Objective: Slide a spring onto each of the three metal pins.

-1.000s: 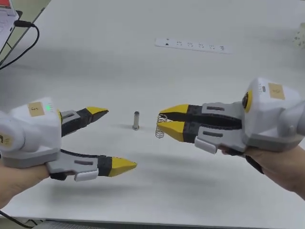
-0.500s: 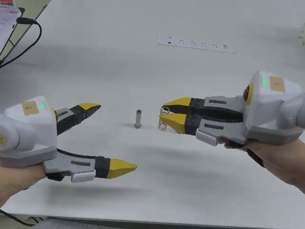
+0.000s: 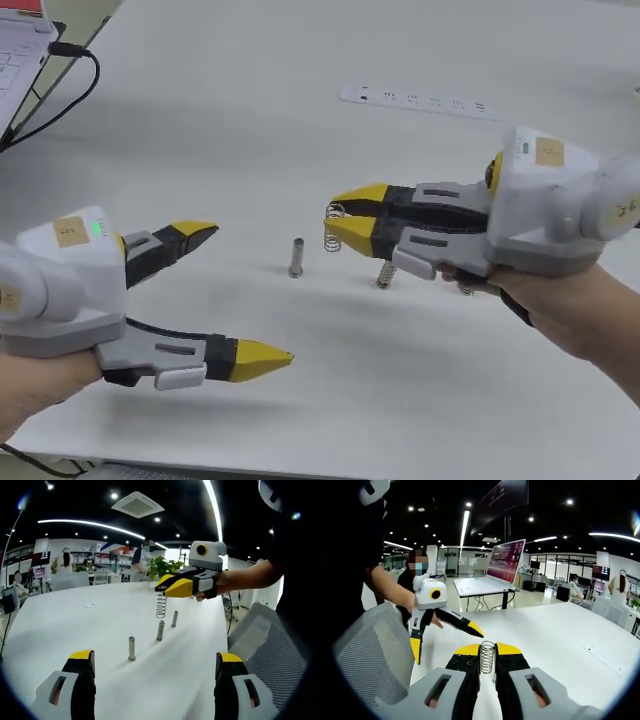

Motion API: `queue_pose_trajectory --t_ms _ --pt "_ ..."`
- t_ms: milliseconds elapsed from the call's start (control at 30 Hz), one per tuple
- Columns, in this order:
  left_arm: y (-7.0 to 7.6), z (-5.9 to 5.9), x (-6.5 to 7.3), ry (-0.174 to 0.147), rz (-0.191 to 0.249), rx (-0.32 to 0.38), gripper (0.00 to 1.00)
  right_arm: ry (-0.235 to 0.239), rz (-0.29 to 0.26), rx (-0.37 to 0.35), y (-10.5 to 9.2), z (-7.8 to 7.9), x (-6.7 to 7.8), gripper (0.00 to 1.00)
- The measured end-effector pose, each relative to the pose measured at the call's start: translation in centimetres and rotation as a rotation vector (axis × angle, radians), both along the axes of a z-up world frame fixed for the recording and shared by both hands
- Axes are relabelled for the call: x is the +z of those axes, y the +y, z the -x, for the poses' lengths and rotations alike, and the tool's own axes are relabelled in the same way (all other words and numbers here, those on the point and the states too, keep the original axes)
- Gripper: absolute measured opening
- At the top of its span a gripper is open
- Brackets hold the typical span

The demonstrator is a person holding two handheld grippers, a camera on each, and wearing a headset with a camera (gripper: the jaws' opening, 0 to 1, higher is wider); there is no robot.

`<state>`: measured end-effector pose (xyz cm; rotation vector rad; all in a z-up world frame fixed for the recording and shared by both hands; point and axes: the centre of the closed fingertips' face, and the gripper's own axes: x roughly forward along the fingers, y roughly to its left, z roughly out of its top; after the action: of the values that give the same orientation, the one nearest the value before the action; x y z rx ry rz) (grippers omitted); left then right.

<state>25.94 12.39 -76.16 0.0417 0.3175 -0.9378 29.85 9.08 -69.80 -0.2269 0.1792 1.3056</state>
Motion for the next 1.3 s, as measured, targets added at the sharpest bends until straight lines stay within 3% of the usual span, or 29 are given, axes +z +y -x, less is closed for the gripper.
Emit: queue_pose_trajectory --t_ms 233,367,433,533,667,1300 --pt "0.1 0.0 0.1 0.003 0.0 0.007 0.98 0.029 -0.014 -0.058 1.4 -2.2 -0.4 0.08" --pt "0.3 0.0 0.2 0.012 0.011 0.015 0.98 0.033 -0.016 -0.058 1.8 -2.3 -0.6 0.08" --pt "0.4 0.0 0.6 -0.024 0.014 0.018 0.96 0.035 -0.013 -0.055 1.8 -2.2 -0.7 0.08" --pt "0.5 -0.2 0.1 0.034 0.025 0.037 0.98 0.042 -0.003 -0.054 1.8 -2.2 -1.2 0.08" --pt "0.5 -0.2 0.0 0.011 0.004 0.034 0.98 0.065 -0.007 -0.071 1.6 -2.6 -1.7 0.08" --pt "0.7 -0.1 -0.3 0.022 0.012 0.039 0.98 0.096 -0.002 -0.094 2.2 -3.6 -3.4 0.08"
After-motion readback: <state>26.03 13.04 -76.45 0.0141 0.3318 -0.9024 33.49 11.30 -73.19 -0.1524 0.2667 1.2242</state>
